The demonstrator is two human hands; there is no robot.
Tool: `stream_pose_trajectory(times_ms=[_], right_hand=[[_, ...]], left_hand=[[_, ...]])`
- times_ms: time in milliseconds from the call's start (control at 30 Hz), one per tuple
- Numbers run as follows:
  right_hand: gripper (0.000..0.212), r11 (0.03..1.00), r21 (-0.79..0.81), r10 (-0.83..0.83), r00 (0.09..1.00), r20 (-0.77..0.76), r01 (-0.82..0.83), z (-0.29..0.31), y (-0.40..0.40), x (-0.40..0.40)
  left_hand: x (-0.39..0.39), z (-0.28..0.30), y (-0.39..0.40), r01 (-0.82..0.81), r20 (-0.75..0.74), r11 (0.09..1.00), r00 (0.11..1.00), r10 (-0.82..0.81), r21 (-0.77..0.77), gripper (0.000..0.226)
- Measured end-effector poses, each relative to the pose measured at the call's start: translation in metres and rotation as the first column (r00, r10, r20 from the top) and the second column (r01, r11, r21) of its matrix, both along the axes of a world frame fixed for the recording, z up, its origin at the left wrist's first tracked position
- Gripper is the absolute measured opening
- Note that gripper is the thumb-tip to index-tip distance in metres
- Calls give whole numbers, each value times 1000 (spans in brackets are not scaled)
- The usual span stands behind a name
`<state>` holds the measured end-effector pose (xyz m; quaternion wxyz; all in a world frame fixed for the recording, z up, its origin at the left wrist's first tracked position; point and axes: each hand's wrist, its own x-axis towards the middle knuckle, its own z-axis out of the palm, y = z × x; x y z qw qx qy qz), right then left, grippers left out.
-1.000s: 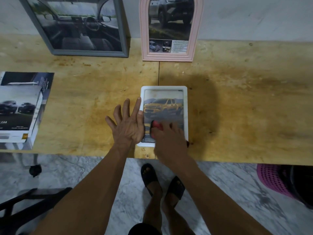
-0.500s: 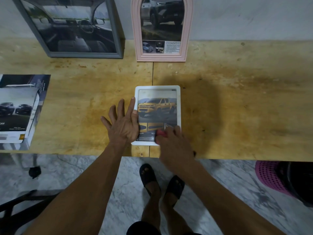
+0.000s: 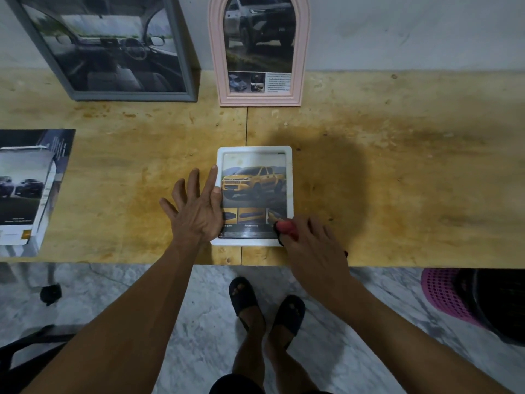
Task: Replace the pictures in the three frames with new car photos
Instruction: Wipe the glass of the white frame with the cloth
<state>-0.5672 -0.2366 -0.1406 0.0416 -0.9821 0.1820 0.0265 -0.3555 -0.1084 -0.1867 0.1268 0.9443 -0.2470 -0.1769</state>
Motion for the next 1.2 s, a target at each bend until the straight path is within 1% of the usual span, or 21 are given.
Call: stream_pose_trajectory(times_ms=[67, 100, 167, 200, 267, 300, 367, 467, 567, 633, 733, 767, 833, 900, 967, 1033, 1067, 1100, 1200], right_hand=[[35, 1000, -13, -9, 1000, 11, 9, 1, -5, 1], [39, 1000, -3, -31, 999, 10, 31, 1, -10, 4], [41, 993, 20, -114, 993, -25, 115, -2, -27, 9], [42, 982, 27, -187, 982, -26, 188, -2, -38, 12], [38, 935, 20, -353, 935, 20, 353, 1, -60, 14], [32, 912, 6, -411, 912, 10, 411, 2, -70, 14], [25, 880, -16, -475, 879, -36, 474, 3, -87, 16], [33, 873, -42, -487, 862, -139, 487, -2, -102, 14], [45, 871, -17, -484, 850, -208, 492, -9, -103, 11], [41, 855, -15, -512, 840, -180, 518, -11, -100, 12], [31, 847, -61, -531, 847, -39, 528, -7, -90, 17], [29, 851, -41, -523, 852, -3, 523, -6, -85, 21], [24, 859, 85, -509, 860, 37, 505, -1, -72, 30], [23, 818, 306, -529, 846, 63, 488, 1, -58, 42], [22, 708, 528, -581, 812, 58, 469, -4, -47, 52], [21, 549, 677, -649, 761, -25, 491, -14, -39, 62], [19, 487, 712, -679, 732, -54, 505, -17, -36, 65], [19, 452, 730, -702, 709, -63, 512, -21, -34, 68], [18, 405, 742, -733, 674, -85, 534, -22, -32, 71]], left_hand=[[1, 1, 0, 7, -3, 1000, 1000, -7, 7, 51], [1, 0, 0, 8, -10, 1000, 1000, -8, 11, 51], [3, 0, 0, 15, -6, 1000, 1000, -15, 21, 51], [4, 0, 0, 22, -3, 999, 1000, -22, 26, 51], [6, 0, 0, 27, -9, 999, 1000, -27, 30, 52], [6, -1, 1, 25, -12, 999, 1000, -25, 30, 52], [5, -1, 1, 22, -19, 999, 1000, -22, 32, 53], [4, 1, 0, 21, -24, 999, 1000, -20, 41, 53], [4, 3, -2, 15, -37, 998, 999, -13, 54, 54], [3, 3, -3, 6, -47, 998, 999, -4, 56, 55], [2, 5, -4, -4, -54, 999, 999, 6, 45, 54], [2, 6, -5, -7, -59, 999, 998, 10, 41, 54], [2, 7, -6, -17, -68, 999, 998, 19, 30, 54], [1, 9, -8, -31, -73, 999, 997, 32, 15, 53], [1, 9, -8, -45, -67, 999, 997, 44, -5, 53], [1, 9, -9, -50, -40, 998, 998, 49, -22, 51], [1, 9, -9, -53, -24, 998, 998, 53, -27, 51], [1, 8, -9, -58, -11, 998, 998, 57, -30, 50], [-1, 5, -8, -79, 18, 996, 997, 80, -52, 48]])
